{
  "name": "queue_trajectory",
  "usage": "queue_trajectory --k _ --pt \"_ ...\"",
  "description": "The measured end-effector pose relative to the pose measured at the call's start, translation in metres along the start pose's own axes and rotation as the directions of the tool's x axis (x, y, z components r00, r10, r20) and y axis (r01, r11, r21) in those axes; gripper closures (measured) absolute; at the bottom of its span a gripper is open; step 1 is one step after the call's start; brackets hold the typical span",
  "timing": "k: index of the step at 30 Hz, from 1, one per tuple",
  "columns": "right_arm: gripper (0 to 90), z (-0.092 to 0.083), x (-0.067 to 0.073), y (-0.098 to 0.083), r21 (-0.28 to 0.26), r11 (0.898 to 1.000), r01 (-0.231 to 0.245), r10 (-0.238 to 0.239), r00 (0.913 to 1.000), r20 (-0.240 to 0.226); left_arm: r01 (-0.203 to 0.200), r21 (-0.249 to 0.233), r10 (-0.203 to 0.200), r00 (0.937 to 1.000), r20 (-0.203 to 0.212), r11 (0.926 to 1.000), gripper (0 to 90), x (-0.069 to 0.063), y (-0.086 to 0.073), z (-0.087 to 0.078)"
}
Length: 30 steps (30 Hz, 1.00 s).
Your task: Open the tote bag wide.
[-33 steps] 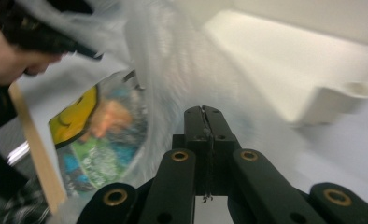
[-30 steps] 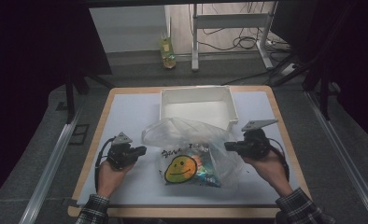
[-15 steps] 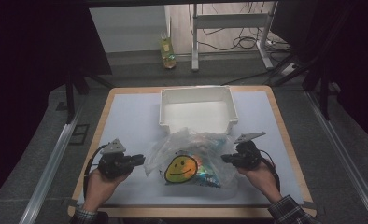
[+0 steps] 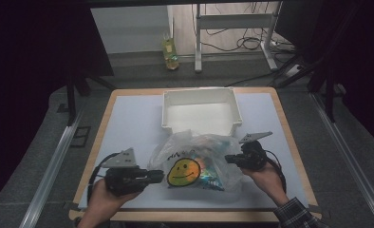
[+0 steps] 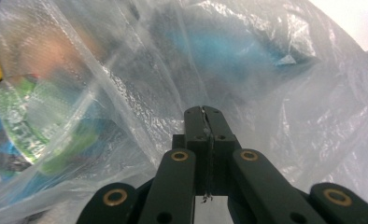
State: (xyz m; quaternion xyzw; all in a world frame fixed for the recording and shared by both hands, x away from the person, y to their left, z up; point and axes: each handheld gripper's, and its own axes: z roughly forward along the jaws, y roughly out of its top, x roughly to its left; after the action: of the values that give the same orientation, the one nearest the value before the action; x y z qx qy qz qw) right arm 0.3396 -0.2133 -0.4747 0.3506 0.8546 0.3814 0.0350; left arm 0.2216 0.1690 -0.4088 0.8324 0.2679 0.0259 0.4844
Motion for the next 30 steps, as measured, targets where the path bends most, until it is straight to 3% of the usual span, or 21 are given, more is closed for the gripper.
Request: queue_trajectory --k 2,5,7,11,13,18,21,22,24,25,27,28,30 --pt "89.0 -0.003 0.002 0.001 -0.006 1.0 -0.002 0.002 1.0 -0.008 -0.006 0.016 0.006 0.9997 -0.022 0.9998 81.7 0.002 0.009 0.017" --pt "88.9 -0.008 0.005 0.003 -0.015 1.0 -0.001 0.001 0.9998 -0.019 0.028 0.024 -0.025 0.9918 -0.125 0.9993 81.9 0.021 0.023 0.041" --pt "88.9 -0.017 0.012 0.005 -0.027 1.0 0.005 -0.006 0.9994 -0.035 0.066 0.031 -0.06 0.9818 -0.18 0.9973 82.1 0.039 0.028 0.052" --pt "88.9 -0.031 0.027 0.012 -0.051 0.998 0.029 -0.033 0.9976 -0.062 0.117 0.033 -0.104 0.9555 -0.276 0.9926 82.6 0.074 0.034 0.066" --pt "88.9 -0.036 0.037 0.016 -0.058 0.997 0.048 -0.053 0.9952 -0.082 0.14 0.032 -0.125 0.9488 -0.29 0.9897 82.7 0.087 0.034 0.072" --pt "88.6 -0.028 0.058 0.025 -0.044 0.993 0.106 -0.11 0.9865 -0.121 0.146 0.047 -0.12 0.9301 -0.347 0.9882 81.9 0.107 0.035 0.088" --pt "88.7 -0.011 0.052 0.025 0.009 0.994 0.11 -0.109 0.9938 -0.022 0.162 0.087 -0.12 0.9249 -0.361 0.983 81.5 0.118 0.032 0.101" --pt "88.7 -0.011 0.052 0.025 0.009 0.994 0.11 -0.109 0.9938 -0.022 0.171 0.107 -0.12 0.9197 -0.374 0.9794 81.5 0.122 0.03 0.106" --pt "88.9 -0.006 0.042 0.023 0.028 0.995 0.094 -0.095 0.9947 0.039 0.187 0.141 -0.12 0.9161 -0.383 0.9722 81.6 0.129 0.024 0.115" --pt "89.1 0.001 0.026 0.018 0.047 0.997 0.057 -0.061 0.9937 0.094 0.197 0.163 -0.121 0.9138 -0.388 0.9668 81.5 0.132 0.021 0.119" --pt "89.1 0.004 0.019 0.015 0.053 0.998 0.042 -0.048 0.9926 0.112 0.209 0.2 -0.118 0.9132 -0.39 0.9573 81.5 0.135 0.015 0.129" --pt "89.1 0.012 0.008 0.009 0.074 0.997 0.021 -0.032 0.9886 0.147 0.214 0.227 -0.109 0.9086 -0.403 0.9499 81.6 0.137 0.01 0.137" --pt "89.1 0.016 0.004 0.007 0.081 0.997 0.009 -0.021 0.9886 0.149 0.222 0.238 -0.11 0.9065 -0.408 0.9455 81.7 0.137 0.006 0.141"
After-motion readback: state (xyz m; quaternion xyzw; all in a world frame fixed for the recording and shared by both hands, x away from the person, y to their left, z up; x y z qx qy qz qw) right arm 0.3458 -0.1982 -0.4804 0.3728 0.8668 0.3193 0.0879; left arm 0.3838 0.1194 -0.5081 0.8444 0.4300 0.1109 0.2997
